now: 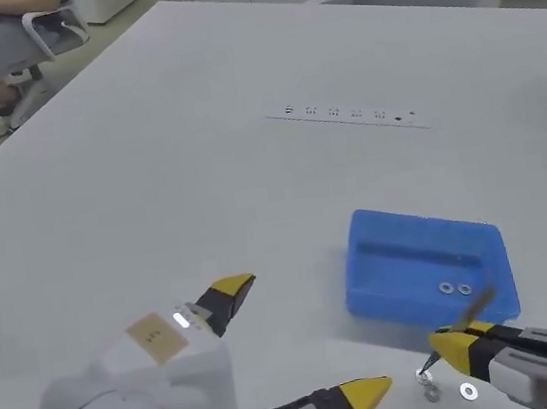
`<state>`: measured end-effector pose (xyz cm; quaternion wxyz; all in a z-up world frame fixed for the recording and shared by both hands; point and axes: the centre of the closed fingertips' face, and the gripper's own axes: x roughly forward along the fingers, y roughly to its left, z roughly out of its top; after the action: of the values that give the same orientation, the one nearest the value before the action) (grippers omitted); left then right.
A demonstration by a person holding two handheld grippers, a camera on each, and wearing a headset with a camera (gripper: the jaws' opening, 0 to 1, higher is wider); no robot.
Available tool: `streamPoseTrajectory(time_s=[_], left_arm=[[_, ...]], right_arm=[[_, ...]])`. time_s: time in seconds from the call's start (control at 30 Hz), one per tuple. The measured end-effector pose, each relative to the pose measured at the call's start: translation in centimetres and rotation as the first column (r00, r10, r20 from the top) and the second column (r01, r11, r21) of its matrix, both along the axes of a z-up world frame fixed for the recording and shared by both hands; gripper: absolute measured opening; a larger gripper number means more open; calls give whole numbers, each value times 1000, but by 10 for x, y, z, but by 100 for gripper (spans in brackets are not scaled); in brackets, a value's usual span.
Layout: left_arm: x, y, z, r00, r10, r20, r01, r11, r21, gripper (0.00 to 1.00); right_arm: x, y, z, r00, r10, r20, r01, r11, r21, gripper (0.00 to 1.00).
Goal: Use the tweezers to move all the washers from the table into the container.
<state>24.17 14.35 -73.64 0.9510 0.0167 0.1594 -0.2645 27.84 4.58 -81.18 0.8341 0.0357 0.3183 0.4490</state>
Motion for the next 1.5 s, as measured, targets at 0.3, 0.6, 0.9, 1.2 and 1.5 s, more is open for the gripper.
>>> streamPoseTrajectory(time_s=[0.3,0.6,0.9,1.2,1.5], left_arm=[[-1,0,-1,1000,-4,-2,4,1000,5,83],[0,1,-2,1000,-6,-4,6,1000,10,83],[0,0,-3,1000,-11,-7,11,1000,20,82],[0,-1,-3,1000,-17,-4,17,1000,26,81],[0,0,-2,1000,-12,-6,12,1000,15,81]], right_arm=[[-3,-1,-4,998,42,45,-40,998,-51,4],[-6,3,-5,989,111,94,-102,990,-95,4],[-17,13,-7,939,265,218,-215,949,-230,4],[-4,6,-3,989,106,104,-98,992,-78,3],[12,-1,36,988,43,145,-42,999,-15,3]])
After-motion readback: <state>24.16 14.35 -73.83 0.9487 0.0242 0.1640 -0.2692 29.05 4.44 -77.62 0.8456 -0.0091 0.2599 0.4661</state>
